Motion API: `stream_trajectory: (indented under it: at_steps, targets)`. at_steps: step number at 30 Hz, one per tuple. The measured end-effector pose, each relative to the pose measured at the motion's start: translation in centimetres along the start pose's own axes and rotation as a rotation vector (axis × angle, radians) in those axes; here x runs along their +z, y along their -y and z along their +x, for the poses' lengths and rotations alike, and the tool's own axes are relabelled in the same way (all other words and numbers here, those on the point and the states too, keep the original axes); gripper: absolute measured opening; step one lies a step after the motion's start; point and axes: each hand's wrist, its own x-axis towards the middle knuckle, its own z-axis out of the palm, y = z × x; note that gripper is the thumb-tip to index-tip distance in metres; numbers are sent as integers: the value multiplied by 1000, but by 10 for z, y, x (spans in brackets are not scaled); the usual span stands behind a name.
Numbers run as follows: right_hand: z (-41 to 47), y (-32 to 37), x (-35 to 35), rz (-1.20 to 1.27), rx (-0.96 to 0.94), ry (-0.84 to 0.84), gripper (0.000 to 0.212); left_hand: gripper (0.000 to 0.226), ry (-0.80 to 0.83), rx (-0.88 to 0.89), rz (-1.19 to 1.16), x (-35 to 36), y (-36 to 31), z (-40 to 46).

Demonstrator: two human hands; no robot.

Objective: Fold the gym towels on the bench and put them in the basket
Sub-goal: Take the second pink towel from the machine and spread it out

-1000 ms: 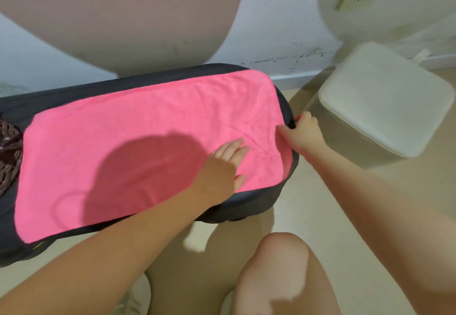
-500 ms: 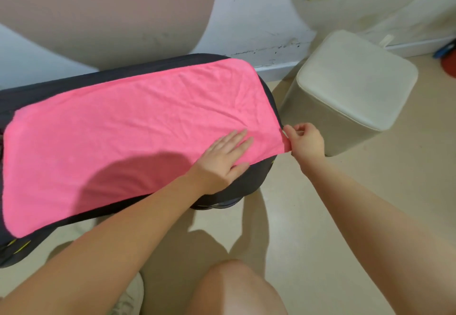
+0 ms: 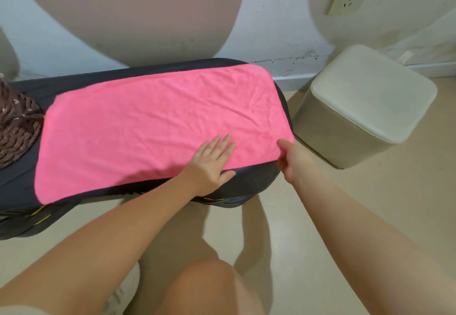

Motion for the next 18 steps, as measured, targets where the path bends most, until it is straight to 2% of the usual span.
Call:
stream_trajectory:
  at_steps: [2,4,7,10,13,15,18]
  targets:
    - [-9,8,7,-38,-71,36,8,73,19,4,-30,-3,2,1]
    - [-17,12,14,-189,-236,94,18,65,33,13,-89,-10,2,1]
    - [-37,14,37,-359,-473,187,15,62,-36,13,-150,-19,9,-7]
    - [-60,9,78,-485,-657,273,20,61,-72,-60,-204,-26,37,-30]
    - [-82,-10,133,-542,-771,399,16,69,-69,-177,-215,-29,84,-64]
    - [-96,-30,173,-565,-815,489,21,72,-119,-292,-249,-28,119,-92]
    - [-117,-66,230,-629,-900,591,20,55,-268,-508,-340,-20,166,-134]
